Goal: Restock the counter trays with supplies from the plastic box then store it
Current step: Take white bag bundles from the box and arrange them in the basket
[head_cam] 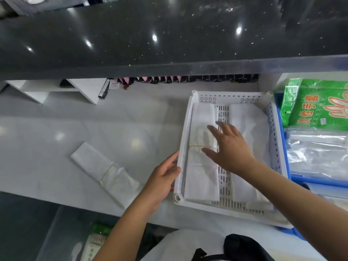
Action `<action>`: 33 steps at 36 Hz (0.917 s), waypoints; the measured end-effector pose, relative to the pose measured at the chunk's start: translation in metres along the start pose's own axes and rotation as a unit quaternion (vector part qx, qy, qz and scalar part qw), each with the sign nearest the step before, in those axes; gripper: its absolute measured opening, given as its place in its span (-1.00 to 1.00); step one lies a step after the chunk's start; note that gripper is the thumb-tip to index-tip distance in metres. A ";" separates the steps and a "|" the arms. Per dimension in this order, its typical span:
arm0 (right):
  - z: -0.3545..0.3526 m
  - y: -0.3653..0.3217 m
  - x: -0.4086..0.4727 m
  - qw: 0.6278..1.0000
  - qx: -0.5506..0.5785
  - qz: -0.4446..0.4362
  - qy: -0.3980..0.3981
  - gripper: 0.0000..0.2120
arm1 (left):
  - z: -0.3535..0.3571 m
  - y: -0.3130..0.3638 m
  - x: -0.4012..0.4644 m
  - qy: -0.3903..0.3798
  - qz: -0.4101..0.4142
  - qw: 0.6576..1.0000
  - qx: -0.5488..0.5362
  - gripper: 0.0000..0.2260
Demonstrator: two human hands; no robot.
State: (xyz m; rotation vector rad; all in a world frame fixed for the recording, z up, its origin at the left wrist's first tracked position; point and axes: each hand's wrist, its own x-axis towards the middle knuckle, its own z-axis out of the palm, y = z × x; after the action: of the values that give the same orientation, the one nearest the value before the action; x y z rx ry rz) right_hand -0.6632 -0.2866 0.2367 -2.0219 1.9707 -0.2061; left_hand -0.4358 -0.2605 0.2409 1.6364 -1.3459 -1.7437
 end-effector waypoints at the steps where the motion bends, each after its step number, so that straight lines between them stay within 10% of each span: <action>1: 0.006 0.001 0.006 0.999 -0.026 -0.009 -0.027 -0.23 | 0.001 -0.003 0.000 0.011 0.002 1.000 -0.001 -0.59; 25: 0.071 -0.045 0.000 0.997 0.061 0.017 0.042 -0.39 | -0.030 -0.011 -0.001 -0.046 0.041 0.998 -0.029 -0.63; 33: 0.035 -0.082 -0.018 0.959 0.218 0.145 0.106 -0.37 | -0.162 -0.046 -0.014 0.287 0.115 0.943 0.126 -0.67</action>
State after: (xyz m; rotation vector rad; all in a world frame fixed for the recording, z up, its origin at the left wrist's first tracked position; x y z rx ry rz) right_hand -0.5754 -0.2640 0.2314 -1.4667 2.0880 -0.7424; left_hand -0.2690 -0.2877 0.2341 1.8371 -1.4225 -0.8833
